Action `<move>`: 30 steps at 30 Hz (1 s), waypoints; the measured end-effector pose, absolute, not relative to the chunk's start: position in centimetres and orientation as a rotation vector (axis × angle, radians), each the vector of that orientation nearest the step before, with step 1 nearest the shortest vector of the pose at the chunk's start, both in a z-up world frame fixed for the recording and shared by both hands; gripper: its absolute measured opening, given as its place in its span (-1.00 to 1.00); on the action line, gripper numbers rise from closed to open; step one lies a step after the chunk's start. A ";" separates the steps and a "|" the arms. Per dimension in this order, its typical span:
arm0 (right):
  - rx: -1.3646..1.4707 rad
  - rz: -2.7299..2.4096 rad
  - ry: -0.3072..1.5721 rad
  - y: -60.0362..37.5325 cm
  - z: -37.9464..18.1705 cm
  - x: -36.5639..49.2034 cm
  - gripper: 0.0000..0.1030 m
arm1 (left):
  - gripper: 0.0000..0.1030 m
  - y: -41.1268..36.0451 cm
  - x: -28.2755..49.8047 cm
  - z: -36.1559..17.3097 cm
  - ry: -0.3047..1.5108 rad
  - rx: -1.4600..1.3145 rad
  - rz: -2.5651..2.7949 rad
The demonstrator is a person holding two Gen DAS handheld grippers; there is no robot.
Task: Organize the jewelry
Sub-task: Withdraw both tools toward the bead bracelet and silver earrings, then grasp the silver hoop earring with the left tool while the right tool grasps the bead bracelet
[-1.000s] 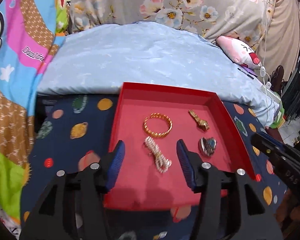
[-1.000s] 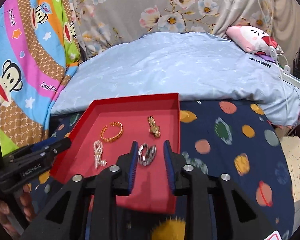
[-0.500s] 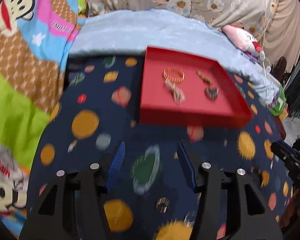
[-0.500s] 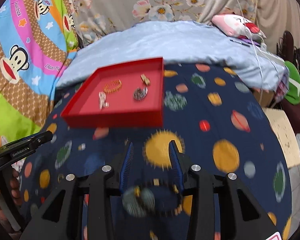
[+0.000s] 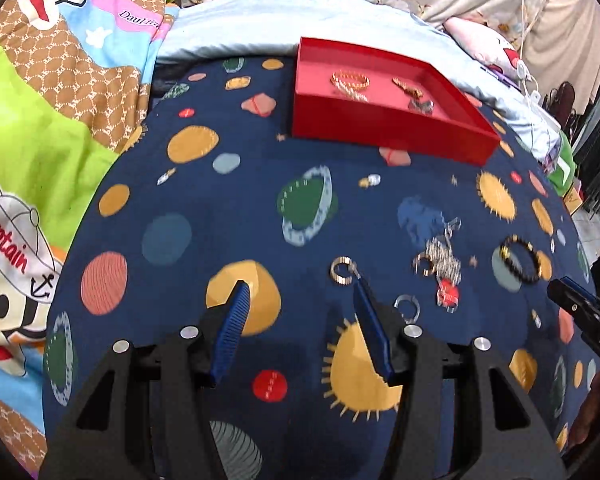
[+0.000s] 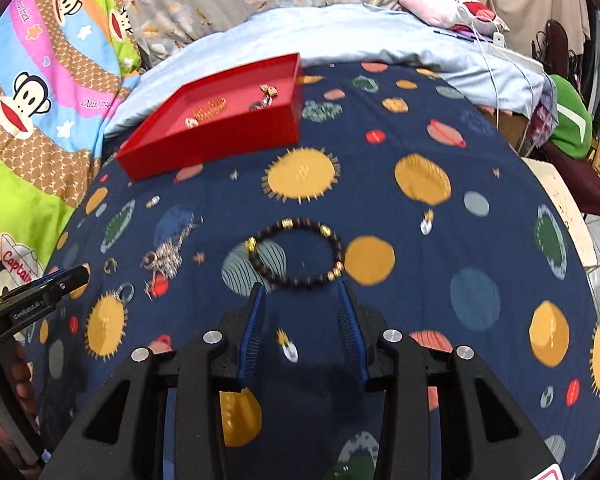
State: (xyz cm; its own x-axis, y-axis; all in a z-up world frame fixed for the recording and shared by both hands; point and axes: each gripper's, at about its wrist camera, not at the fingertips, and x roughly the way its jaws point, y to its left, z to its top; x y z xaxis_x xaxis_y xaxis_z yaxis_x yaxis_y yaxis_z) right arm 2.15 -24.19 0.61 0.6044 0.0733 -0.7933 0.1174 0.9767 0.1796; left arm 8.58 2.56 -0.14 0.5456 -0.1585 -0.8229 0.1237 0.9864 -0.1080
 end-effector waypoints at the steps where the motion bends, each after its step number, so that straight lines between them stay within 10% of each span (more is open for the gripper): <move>1: 0.227 -0.025 0.926 -24.2 0.5 2.0 -0.28 | 0.01 2.6 8.3 -0.3 0.987 -0.041 -0.168; 20: 0.237 -0.064 0.914 -25.7 -0.8 6.2 -0.29 | 0.00 2.5 8.7 -1.6 1.025 -0.062 -0.181; 30: 0.180 -0.065 0.910 -24.7 -1.5 7.0 -0.61 | 0.00 1.7 9.2 -1.4 1.026 -0.076 -0.209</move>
State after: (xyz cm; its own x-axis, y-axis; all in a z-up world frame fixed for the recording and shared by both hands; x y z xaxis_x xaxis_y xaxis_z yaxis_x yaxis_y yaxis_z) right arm 7.05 -24.66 -1.52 0.6131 0.0201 -0.7897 0.1324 0.9829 0.1277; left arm 9.19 1.72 -1.41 0.5008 -0.2078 -0.8403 0.1371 0.9775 -0.1600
